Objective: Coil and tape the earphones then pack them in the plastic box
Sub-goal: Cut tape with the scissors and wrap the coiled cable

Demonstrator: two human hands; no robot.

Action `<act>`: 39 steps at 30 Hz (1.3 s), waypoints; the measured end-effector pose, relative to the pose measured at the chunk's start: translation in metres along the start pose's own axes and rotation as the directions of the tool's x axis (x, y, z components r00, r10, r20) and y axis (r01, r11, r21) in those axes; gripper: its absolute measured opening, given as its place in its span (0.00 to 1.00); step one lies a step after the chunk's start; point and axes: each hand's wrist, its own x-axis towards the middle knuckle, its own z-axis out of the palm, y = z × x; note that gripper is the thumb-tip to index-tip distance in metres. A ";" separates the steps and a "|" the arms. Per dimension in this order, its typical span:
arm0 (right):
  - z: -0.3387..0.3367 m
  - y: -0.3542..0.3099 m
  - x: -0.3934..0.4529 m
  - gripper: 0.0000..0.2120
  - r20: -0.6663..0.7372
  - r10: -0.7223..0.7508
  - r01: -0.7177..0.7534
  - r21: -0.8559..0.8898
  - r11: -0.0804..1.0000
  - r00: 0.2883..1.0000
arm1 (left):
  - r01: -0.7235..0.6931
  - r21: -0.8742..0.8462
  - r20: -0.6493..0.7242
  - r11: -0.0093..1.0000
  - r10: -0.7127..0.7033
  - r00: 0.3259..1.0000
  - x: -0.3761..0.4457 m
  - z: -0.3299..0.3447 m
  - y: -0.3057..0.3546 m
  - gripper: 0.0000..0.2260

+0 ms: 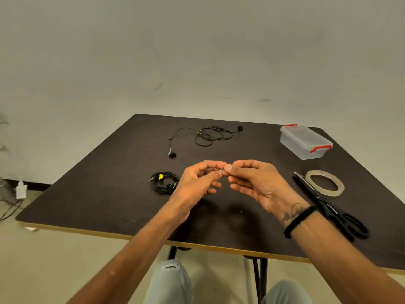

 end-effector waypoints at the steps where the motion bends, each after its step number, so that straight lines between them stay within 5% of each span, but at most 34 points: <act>1: 0.006 0.002 0.002 0.21 0.013 -0.017 0.017 0.000 1.000 1.000 | 0.001 0.005 0.000 1.000 -0.001 1.000 -0.002 -0.007 0.002 0.08; 9: 0.060 0.016 0.022 0.20 0.040 -0.114 0.111 0.075 0.991 0.993 | -0.023 0.190 -0.002 0.982 0.024 1.000 -0.011 -0.094 0.024 0.11; 13: 0.080 0.028 0.043 0.17 -0.023 -0.242 0.237 -0.130 0.963 0.970 | -0.020 0.786 -0.103 0.618 0.163 0.981 0.015 -0.146 0.017 0.10; 16: 0.094 0.041 0.060 0.16 0.016 -0.388 0.370 -0.342 0.864 0.921 | 0.021 0.870 -0.023 0.493 -0.001 1.000 0.036 -0.156 0.009 0.14; 19: 0.104 0.049 0.073 0.13 0.091 -0.486 0.465 -0.485 0.740 0.869 | -0.025 0.899 0.035 0.437 -0.015 0.999 0.051 -0.152 -0.001 0.13; 29: 0.113 0.057 0.090 0.13 0.157 -0.532 0.514 -0.576 0.635 0.832 | -0.039 0.901 0.020 0.432 0.048 0.999 0.060 -0.146 -0.009 0.03; 39: 0.109 0.057 0.090 0.13 0.179 -0.498 0.510 -0.526 0.680 0.849 | 0.036 0.696 -0.008 0.717 -0.043 0.999 0.056 -0.156 -0.001 0.05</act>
